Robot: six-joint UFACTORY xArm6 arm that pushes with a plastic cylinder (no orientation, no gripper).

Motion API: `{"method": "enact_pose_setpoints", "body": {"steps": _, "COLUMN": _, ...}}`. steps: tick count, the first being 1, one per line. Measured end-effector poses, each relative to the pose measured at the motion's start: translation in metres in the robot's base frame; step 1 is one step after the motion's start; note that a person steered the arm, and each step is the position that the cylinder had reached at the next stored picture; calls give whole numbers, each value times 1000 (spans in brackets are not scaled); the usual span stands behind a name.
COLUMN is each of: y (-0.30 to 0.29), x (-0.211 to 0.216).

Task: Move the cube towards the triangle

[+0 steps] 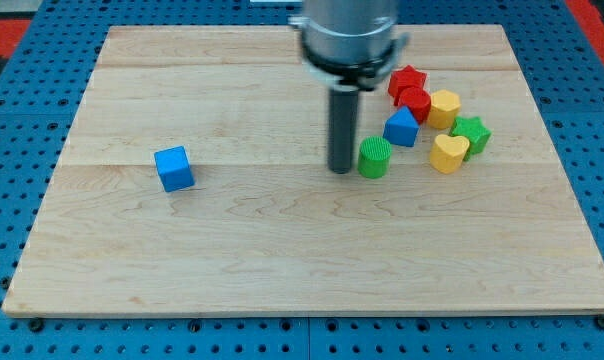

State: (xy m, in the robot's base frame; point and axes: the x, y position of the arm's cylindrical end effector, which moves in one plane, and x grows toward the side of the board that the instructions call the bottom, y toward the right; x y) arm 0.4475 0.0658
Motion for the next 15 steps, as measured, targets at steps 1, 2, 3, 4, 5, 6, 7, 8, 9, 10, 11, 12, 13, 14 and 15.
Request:
{"method": "enact_pose_setpoints", "body": {"steps": 1, "y": 20, "x": 32}}
{"method": "enact_pose_setpoints", "body": {"steps": 2, "y": -114, "x": 38}}
{"method": "enact_pose_setpoints", "body": {"steps": 3, "y": -281, "x": 38}}
{"method": "enact_pose_setpoints", "body": {"steps": 4, "y": -347, "x": 34}}
{"method": "enact_pose_setpoints", "body": {"steps": 5, "y": -254, "x": 21}}
{"method": "enact_pose_setpoints", "body": {"steps": 6, "y": -127, "x": 14}}
{"method": "enact_pose_setpoints", "body": {"steps": 7, "y": -174, "x": 3}}
{"method": "enact_pose_setpoints", "body": {"steps": 8, "y": -284, "x": 6}}
{"method": "enact_pose_setpoints", "body": {"steps": 9, "y": -294, "x": -20}}
{"method": "enact_pose_setpoints", "body": {"steps": 10, "y": -198, "x": -20}}
{"method": "enact_pose_setpoints", "body": {"steps": 11, "y": -144, "x": -23}}
{"method": "enact_pose_setpoints", "body": {"steps": 12, "y": -225, "x": -24}}
{"method": "enact_pose_setpoints", "body": {"steps": 13, "y": -227, "x": -45}}
{"method": "enact_pose_setpoints", "body": {"steps": 14, "y": -147, "x": -41}}
{"method": "enact_pose_setpoints", "body": {"steps": 15, "y": -45, "x": -28}}
